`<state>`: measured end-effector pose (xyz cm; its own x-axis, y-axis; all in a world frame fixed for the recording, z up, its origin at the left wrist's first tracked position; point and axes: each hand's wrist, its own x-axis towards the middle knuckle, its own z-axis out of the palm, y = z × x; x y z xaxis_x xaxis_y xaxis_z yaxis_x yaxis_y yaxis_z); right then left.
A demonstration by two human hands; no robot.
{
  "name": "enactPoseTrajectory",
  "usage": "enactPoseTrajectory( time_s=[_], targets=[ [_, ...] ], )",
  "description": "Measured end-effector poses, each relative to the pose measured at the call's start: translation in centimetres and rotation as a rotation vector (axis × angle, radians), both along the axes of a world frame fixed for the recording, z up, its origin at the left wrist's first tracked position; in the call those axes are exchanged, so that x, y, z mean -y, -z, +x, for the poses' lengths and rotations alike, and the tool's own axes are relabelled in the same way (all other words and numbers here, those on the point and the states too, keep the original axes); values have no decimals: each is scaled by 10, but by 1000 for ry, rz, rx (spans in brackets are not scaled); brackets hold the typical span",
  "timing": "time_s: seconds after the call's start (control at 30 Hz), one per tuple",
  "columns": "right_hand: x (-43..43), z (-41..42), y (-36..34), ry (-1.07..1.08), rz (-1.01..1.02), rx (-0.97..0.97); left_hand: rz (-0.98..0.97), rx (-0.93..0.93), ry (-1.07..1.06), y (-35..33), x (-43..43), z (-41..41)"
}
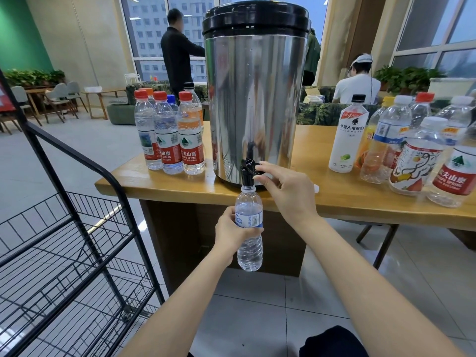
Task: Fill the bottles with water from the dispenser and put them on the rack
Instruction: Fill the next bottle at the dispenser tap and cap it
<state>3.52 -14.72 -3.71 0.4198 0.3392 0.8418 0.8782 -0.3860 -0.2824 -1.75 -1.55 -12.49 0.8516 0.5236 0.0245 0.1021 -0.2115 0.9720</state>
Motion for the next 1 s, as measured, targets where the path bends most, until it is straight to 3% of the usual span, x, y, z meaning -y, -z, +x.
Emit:
enactPoseTrajectory(
  time_s=[1.0],
  targets=[
    [0,-1,0,-5,-9,-15,8,12,2,2,-2,1]
  ],
)
